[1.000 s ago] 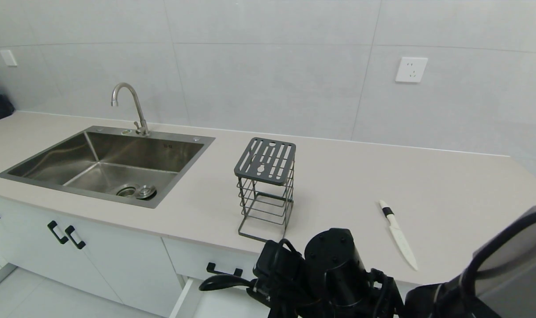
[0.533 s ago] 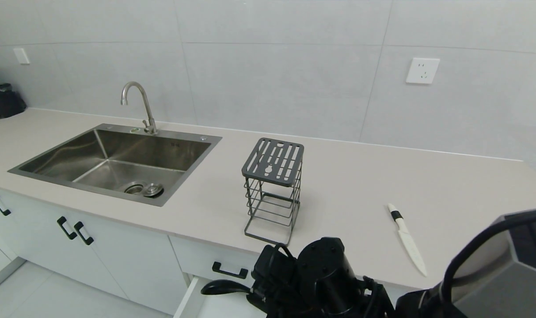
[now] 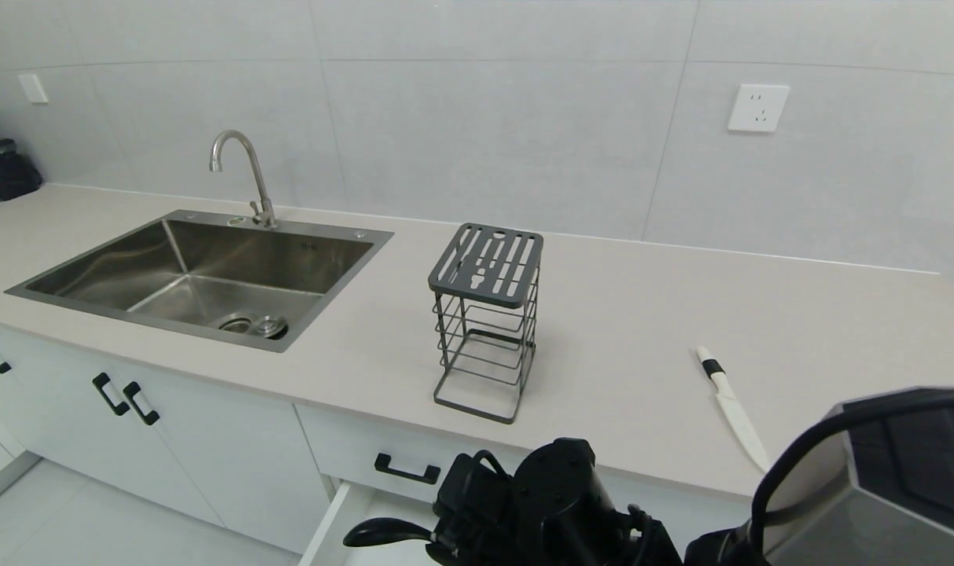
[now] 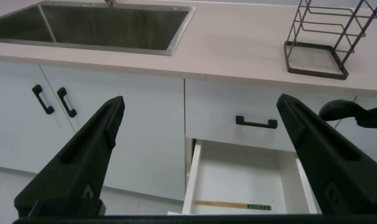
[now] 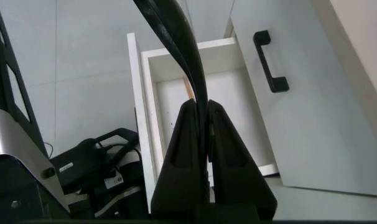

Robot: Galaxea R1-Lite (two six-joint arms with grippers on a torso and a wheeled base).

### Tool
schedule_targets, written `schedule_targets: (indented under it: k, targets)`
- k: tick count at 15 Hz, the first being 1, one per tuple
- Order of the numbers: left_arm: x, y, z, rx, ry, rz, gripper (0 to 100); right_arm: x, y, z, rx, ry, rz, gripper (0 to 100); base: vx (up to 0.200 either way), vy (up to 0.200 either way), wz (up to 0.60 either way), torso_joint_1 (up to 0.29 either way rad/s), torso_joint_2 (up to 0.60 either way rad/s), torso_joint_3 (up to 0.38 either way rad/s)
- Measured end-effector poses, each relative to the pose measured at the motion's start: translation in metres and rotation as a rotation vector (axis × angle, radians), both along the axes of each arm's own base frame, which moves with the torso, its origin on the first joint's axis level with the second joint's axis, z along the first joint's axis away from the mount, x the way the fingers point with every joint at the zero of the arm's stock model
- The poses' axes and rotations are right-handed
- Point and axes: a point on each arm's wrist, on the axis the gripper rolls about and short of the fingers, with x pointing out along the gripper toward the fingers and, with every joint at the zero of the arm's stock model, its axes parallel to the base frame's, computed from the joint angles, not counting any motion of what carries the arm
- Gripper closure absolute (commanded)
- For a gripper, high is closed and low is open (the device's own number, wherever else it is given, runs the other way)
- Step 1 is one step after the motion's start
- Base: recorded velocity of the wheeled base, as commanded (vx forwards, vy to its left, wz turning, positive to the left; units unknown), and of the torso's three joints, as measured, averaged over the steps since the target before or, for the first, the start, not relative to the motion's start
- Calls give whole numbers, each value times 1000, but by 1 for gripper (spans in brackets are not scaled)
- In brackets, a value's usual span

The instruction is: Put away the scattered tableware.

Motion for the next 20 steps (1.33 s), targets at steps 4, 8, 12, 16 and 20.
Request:
schedule_targets:
  k: [4, 8, 12, 16, 20]
  targets:
    - [0, 0, 0, 0, 1, 0, 0, -1, 4, -1, 14, 26, 7, 100, 0, 0, 0, -248, 486, 237]
    - [0, 0, 0, 0, 1, 0, 0, 5, 13, 0, 39, 24, 20, 100, 0, 0, 0, -188, 369, 170]
    - [0, 0, 0, 0, 1, 0, 0, 15, 23, -3, 50, 20, 17, 100, 0, 0, 0, -262, 495, 242]
    - [0, 0, 0, 0, 0, 0, 0, 22, 31, -7, 58, 8, 15, 100, 0, 0, 0, -259, 498, 233]
    - [0, 0, 0, 0, 1, 0, 0, 28, 38, -13, 54, 10, 12, 100, 0, 0, 0, -249, 477, 218]
